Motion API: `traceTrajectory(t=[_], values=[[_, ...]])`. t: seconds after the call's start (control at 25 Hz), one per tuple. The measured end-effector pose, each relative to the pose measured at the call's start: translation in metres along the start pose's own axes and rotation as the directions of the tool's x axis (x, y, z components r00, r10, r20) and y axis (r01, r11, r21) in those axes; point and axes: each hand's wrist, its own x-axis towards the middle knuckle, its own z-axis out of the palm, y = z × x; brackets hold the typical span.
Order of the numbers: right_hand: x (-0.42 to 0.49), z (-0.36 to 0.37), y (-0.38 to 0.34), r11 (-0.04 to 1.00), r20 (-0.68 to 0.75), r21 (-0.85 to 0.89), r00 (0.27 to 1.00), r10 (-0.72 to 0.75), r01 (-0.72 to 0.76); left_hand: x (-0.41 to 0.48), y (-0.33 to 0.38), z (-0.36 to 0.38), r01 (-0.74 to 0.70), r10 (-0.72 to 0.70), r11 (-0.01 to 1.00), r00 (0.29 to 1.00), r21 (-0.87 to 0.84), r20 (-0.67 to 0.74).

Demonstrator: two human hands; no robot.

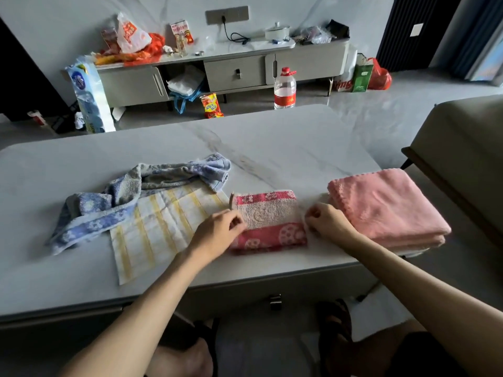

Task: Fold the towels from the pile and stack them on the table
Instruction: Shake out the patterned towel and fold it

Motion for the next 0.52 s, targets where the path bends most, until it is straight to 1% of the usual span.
traceTrajectory(t=[0.04,0.08,0.16,0.2,0.28,0.36,0.44,0.48,0.52], values=[[0.007,0.004,-0.005,0.995,-0.005,0.078,0.998,0.055,-0.054,0.007,-0.001,0.000,0.102,-0.102,0.995,0.991,-0.003,-0.084],[0.011,0.008,-0.011,0.985,0.020,0.141,0.995,0.094,-0.096,0.013,0.000,0.000,0.196,-0.195,0.981,0.974,0.003,-0.116],[0.021,0.017,-0.022,0.947,0.097,0.263,0.982,0.164,-0.184,0.022,0.001,0.005,0.346,-0.345,0.938,0.937,0.007,-0.048],[0.024,0.021,-0.026,0.923,0.122,0.315,0.973,0.193,-0.223,0.025,0.000,0.009,0.383,-0.383,0.924,0.924,0.004,-0.002],[0.025,0.024,-0.036,0.875,0.165,0.399,0.960,0.224,-0.273,0.026,-0.005,0.016,0.408,-0.408,0.911,0.913,-0.052,0.021],[0.023,0.023,-0.052,0.870,0.182,0.428,0.967,0.181,-0.244,0.028,-0.011,0.016,0.416,-0.418,0.895,0.908,-0.163,0.022],[0.015,0.016,-0.074,0.860,0.220,0.467,0.969,0.112,-0.206,0.028,-0.009,0.007,0.456,-0.454,0.851,0.888,-0.259,0.072],[0.010,0.009,-0.087,0.853,0.239,0.487,0.968,0.076,-0.187,0.028,-0.005,0.001,0.506,-0.500,0.786,0.858,-0.355,0.117],[0.006,0.002,-0.100,0.851,0.243,0.500,0.969,0.041,-0.161,0.025,0.001,-0.005,0.542,-0.541,0.666,0.824,-0.512,0.168]])
